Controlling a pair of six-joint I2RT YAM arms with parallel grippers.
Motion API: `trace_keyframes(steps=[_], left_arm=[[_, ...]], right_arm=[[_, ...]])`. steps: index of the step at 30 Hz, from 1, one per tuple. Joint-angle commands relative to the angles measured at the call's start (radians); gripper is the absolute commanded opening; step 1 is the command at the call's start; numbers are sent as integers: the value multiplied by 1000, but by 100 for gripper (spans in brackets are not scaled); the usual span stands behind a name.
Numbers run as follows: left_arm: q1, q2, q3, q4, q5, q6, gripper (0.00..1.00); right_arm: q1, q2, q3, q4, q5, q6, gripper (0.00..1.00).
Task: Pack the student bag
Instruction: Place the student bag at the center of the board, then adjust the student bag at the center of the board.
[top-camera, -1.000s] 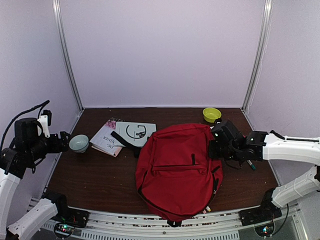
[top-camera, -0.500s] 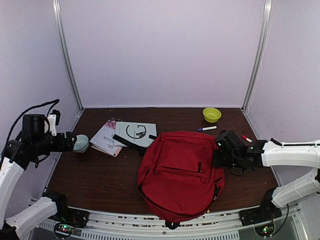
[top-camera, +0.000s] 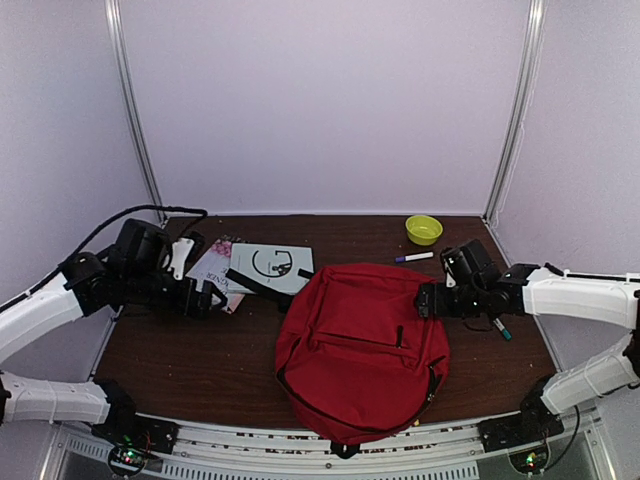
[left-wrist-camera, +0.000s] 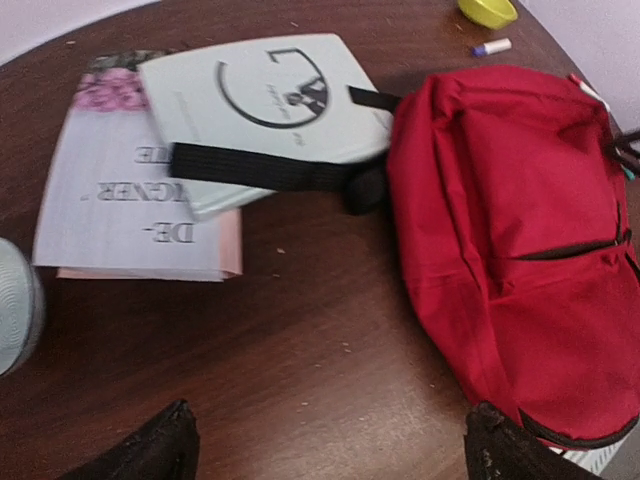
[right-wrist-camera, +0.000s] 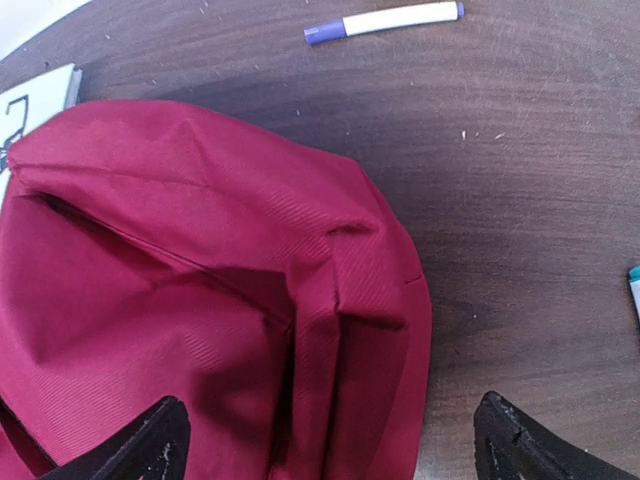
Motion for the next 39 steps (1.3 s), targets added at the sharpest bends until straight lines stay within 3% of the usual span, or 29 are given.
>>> trace_keyframes(steps=[1, 5, 11, 15, 19, 22, 26, 32, 39], left_arm=[[-163, 140, 36, 131, -35, -96, 97], [-267, 316, 61, 175, -73, -161, 97], [-389, 593, 167, 228, -35, -219, 94], [-436, 750, 261, 184, -5, -226, 85], [-488, 824, 325, 133, -25, -228, 69], [-512, 853, 350, 87, -55, -230, 47], [-527, 857, 392, -10, -145, -241, 1], [-555, 834, 519, -136, -287, -227, 0], [-549, 842, 697, -246, -399, -198, 0]], right_arm=[[-52, 76, 29, 73, -132, -48, 99], [-75, 144, 53, 115, -224, -81, 88], [-92, 164, 49, 161, -254, -109, 55], [-95, 163, 48, 156, -260, -124, 31], [-96, 147, 36, 148, -253, -132, 8], [-96, 133, 19, 157, -250, -129, 2], [-97, 131, 32, 145, -258, -129, 0], [-96, 63, 57, 96, -260, -113, 0], [-96, -65, 106, -63, -143, -84, 0]])
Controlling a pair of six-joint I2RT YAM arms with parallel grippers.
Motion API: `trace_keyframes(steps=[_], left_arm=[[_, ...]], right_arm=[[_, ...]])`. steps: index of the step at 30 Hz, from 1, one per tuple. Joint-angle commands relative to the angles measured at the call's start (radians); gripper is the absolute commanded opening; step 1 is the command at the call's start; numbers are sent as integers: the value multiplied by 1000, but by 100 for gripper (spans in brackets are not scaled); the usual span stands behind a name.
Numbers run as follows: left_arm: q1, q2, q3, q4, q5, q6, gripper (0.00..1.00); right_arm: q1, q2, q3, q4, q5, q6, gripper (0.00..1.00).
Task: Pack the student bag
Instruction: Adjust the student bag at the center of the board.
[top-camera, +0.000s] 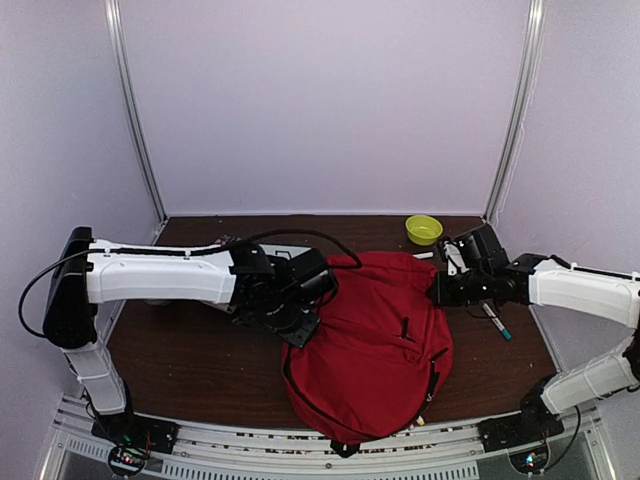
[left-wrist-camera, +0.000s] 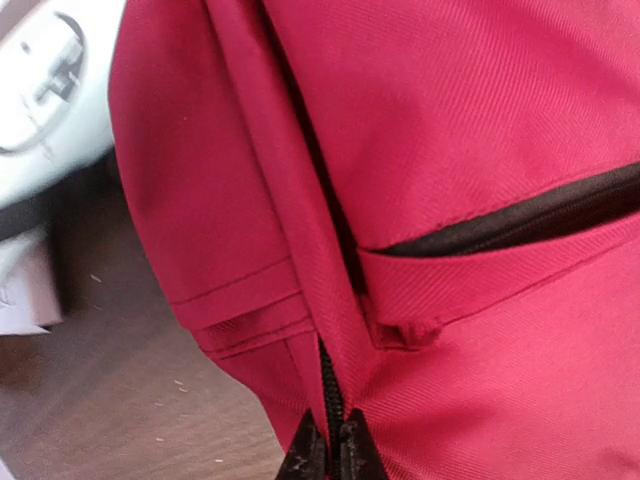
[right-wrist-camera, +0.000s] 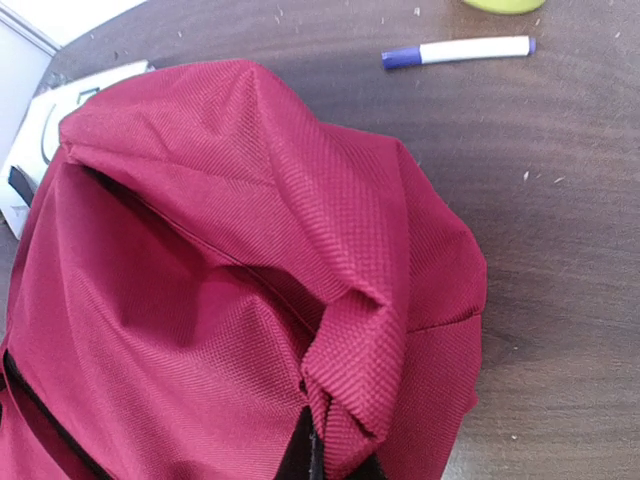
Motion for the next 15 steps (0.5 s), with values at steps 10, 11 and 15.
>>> trace_keyframes(steps=[10, 11, 15], left_arm=[[127, 88, 353, -57, -113, 198, 0], [142, 105, 367, -40, -108, 220, 0], [186, 191, 423, 20, -86, 278, 0]], right_arm=[[-3, -251, -61, -196, 181, 188, 0], [-3, -260, -83, -187, 170, 203, 0], [-3, -248, -153, -155, 118, 253, 0]])
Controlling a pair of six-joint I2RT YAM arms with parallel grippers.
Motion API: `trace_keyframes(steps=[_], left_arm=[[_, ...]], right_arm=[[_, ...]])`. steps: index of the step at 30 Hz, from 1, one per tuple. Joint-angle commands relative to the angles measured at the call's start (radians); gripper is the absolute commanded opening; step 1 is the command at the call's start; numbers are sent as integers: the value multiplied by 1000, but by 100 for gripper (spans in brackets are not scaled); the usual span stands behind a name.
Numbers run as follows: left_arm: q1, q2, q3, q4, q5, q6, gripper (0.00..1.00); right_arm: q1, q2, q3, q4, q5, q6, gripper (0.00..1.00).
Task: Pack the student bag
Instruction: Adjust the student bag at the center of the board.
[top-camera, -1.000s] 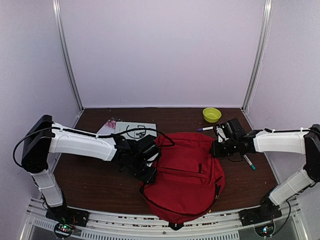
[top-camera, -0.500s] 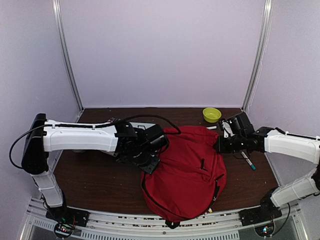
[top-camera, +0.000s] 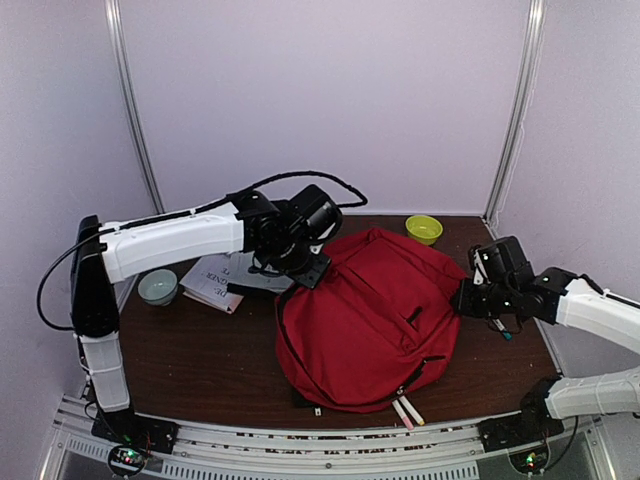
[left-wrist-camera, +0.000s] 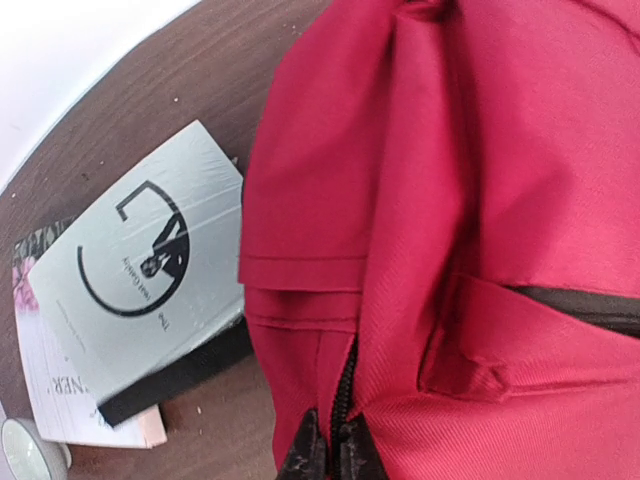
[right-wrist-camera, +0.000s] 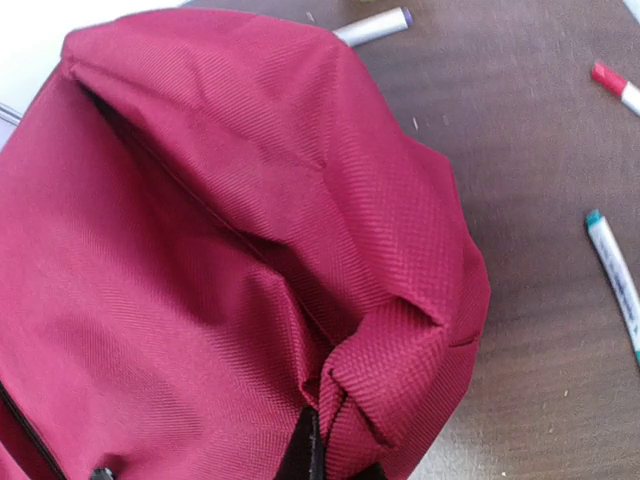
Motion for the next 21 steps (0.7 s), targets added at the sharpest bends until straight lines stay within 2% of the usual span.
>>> trace_keyframes(steps=[1, 6, 9, 12, 17, 20, 21], left_arm=[[55, 92, 78, 70, -17, 87, 0], [69, 198, 164, 84, -12, 127, 0], [69, 239, 213, 74, -6, 138, 0], [69, 234, 228, 71, 12, 135, 7], [57, 182, 234, 72, 27, 153, 32], [30, 146, 236, 72, 23, 196, 46], [18, 134, 240, 71, 19, 212, 54]], right_arm=[[-2, 15, -69, 0, -23, 83, 0], [-2, 48, -97, 36, -58, 106, 2], [-4, 74, -94, 44, -87, 91, 18], [-4, 91, -88, 34, -112, 66, 34], [-4, 60, -67, -35, -81, -12, 52], [-4, 22, -47, -112, -26, -50, 74], [-4, 10, -45, -128, 0, -59, 84]])
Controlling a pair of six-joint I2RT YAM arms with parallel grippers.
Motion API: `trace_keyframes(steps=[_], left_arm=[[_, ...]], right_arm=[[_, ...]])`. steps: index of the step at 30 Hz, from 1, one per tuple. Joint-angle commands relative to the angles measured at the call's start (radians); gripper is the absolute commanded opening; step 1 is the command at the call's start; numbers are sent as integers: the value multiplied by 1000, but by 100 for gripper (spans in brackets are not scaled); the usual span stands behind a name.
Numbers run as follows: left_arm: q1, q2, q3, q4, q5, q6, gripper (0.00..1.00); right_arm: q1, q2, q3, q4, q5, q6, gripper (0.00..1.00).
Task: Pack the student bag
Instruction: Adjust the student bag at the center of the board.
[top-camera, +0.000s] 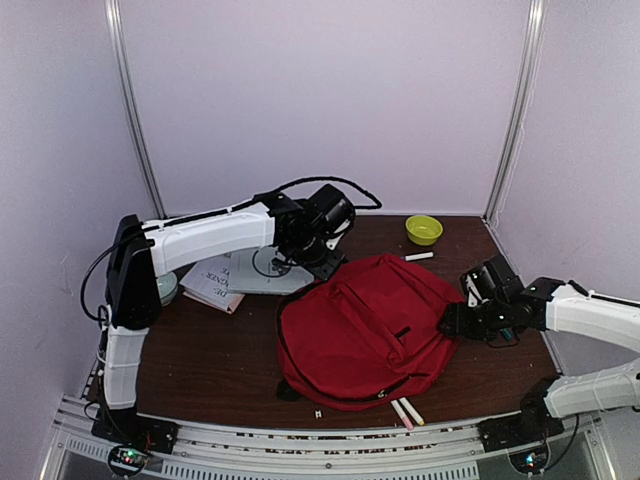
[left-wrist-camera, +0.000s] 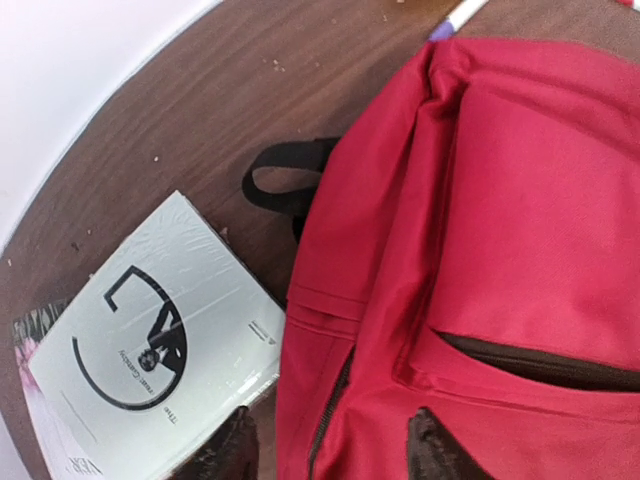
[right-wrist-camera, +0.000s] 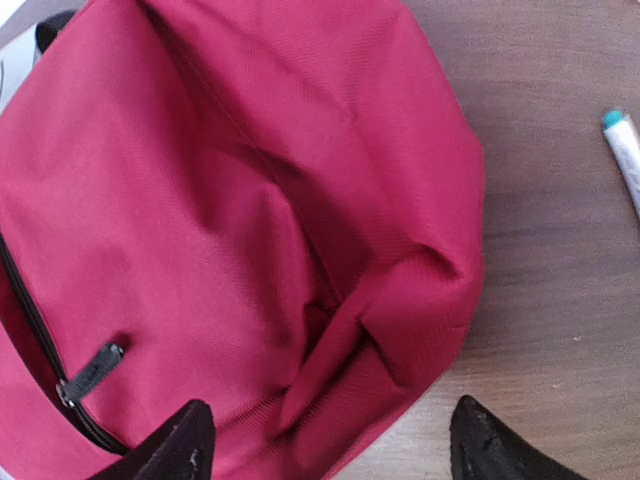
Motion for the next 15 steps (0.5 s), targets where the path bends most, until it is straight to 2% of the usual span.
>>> trace_keyframes(steps=[1, 3, 5, 10, 15], left_arm=[[-48, -98, 42, 35, -9, 76, 59], [-73, -122, 47, 35, -1, 107, 66], [-98, -152, 40, 36, 46, 144, 67], [-195, -228, -109, 136, 369, 324, 65], [-256, -202, -188, 240, 522, 330, 62]], right_arm=[[-3, -63, 45, -112, 103, -67, 89], [-2, -79, 50, -137, 125, -68, 96], [-3, -95, 50, -147, 122, -61, 100], [-3, -126, 15, -100, 104, -37, 100], [-3, -135, 19, -77, 94, -27, 100]])
